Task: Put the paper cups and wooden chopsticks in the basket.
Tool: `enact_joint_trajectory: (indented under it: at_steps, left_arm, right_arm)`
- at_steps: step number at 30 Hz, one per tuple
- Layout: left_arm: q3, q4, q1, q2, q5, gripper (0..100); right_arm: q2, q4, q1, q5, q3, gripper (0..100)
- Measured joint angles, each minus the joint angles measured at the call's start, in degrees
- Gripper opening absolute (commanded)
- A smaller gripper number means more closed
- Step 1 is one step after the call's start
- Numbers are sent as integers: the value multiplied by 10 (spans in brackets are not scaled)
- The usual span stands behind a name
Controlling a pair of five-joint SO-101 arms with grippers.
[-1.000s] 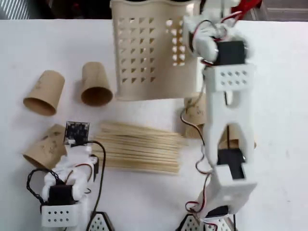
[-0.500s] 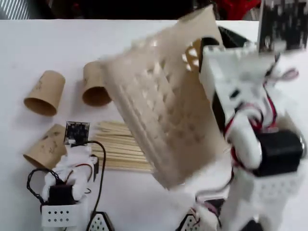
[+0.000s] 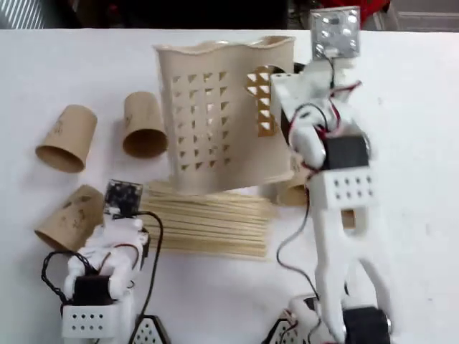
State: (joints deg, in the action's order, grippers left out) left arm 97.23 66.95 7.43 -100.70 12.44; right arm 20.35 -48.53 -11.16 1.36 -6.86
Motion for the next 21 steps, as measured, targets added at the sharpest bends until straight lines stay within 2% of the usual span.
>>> enact_joint_trajectory:
  at_steps: [4,6,10,13,17,21]
  left_arm:
    - [-9,-62,23,0,145,109]
    - [-40,-76,41,0,176,110]
    - [-170,-71,62,1,178,116]
    - [-291,-60,68,-3,168,187]
    - [-449,-60,80,26,117,229]
    - [-604,-62,106,152,46,232]
  right_arm:
    - [-61,0,4,0,33,15]
    - [-79,1,2,0,43,15]
    - [-91,2,1,0,55,16]
    - [-91,2,3,0,55,16]
    - [-91,2,-4,0,55,16]
    - [-56,3,-27,0,38,16]
